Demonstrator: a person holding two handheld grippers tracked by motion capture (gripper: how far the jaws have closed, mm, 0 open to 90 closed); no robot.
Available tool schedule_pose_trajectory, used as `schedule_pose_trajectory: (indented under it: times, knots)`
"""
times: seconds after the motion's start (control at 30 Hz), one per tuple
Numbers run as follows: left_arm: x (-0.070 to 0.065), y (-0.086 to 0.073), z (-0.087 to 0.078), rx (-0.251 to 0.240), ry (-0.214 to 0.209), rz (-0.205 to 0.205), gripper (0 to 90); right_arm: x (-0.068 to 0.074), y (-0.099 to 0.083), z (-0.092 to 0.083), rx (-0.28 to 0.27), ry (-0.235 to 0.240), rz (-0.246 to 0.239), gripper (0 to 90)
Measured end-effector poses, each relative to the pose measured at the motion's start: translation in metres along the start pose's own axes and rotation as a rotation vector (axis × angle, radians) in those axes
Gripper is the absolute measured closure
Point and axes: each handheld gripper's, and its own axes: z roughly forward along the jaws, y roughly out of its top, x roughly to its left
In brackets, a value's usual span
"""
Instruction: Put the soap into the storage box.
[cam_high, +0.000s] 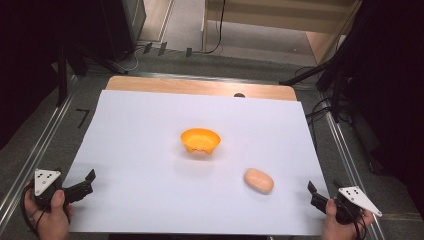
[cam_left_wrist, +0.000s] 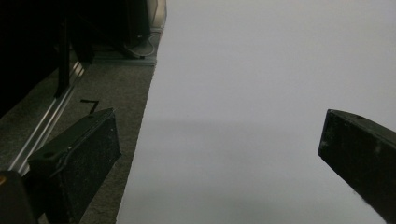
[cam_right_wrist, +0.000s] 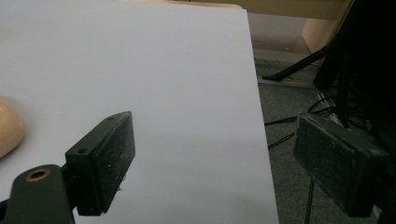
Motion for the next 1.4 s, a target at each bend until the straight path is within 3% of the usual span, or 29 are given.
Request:
schedule_pose_trajectory:
  times: [0.17,0.33,0.5,0.67,0.7,0.73,0.77,0.83,0.97,1.07,1.13,1.23,1.3,1.4]
  knots:
    - [0.0,0.0,0.0,0.001,-0.01,0.004,0.0,0.0,0.0,0.0,-0.001,0.002,0.002,14.0]
    - [0.0,0.0,0.0,0.005,-0.012,0.013,0.0,0.001,-0.001,0.001,0.018,0.04,-0.025,14.5]
    - [0.0,0.0,0.0,-0.001,-0.016,0.004,0.0,0.007,0.0,0.002,0.059,-0.012,-0.064,18.4]
    - [0.003,0.0,-0.001,-0.001,-0.026,-0.012,0.0,0.009,0.0,0.001,0.061,0.033,-0.095,19.2]
    - [0.003,0.0,-0.001,-0.001,-0.026,-0.015,0.0,0.008,0.0,0.001,0.062,0.05,-0.095,20.4]
    - [0.003,0.0,-0.001,0.0,-0.027,-0.016,0.0,0.006,0.001,0.001,0.067,0.106,-0.088,22.7]
    - [0.003,0.0,-0.001,0.0,-0.028,-0.015,0.0,0.006,0.001,0.001,0.067,0.106,-0.088,22.7]
    - [0.003,0.0,0.0,0.001,-0.027,-0.011,0.0,0.003,0.003,0.003,0.095,0.172,-0.071,24.9]
    - [0.002,0.0,0.0,-0.001,-0.026,-0.011,0.0,0.003,0.005,0.003,0.121,0.215,-0.069,26.7]
    - [0.002,0.0,-0.001,-0.001,-0.023,-0.009,0.0,0.01,0.01,0.005,0.171,0.23,-0.124,23.5]
    - [0.002,0.0,-0.001,-0.001,-0.023,-0.009,0.0,0.013,0.012,0.005,0.174,0.222,-0.147,23.5]
    - [0.002,0.0,-0.001,-0.006,-0.022,-0.008,0.0,0.017,0.023,0.008,0.209,0.276,-0.183,21.9]
    - [0.001,0.0,0.0,-0.004,-0.021,-0.005,0.0,0.019,0.026,0.01,0.234,0.289,-0.209,26.3]
    - [0.001,0.0,0.0,-0.003,-0.021,-0.002,0.0,0.019,0.03,0.012,0.275,0.326,-0.241,25.9]
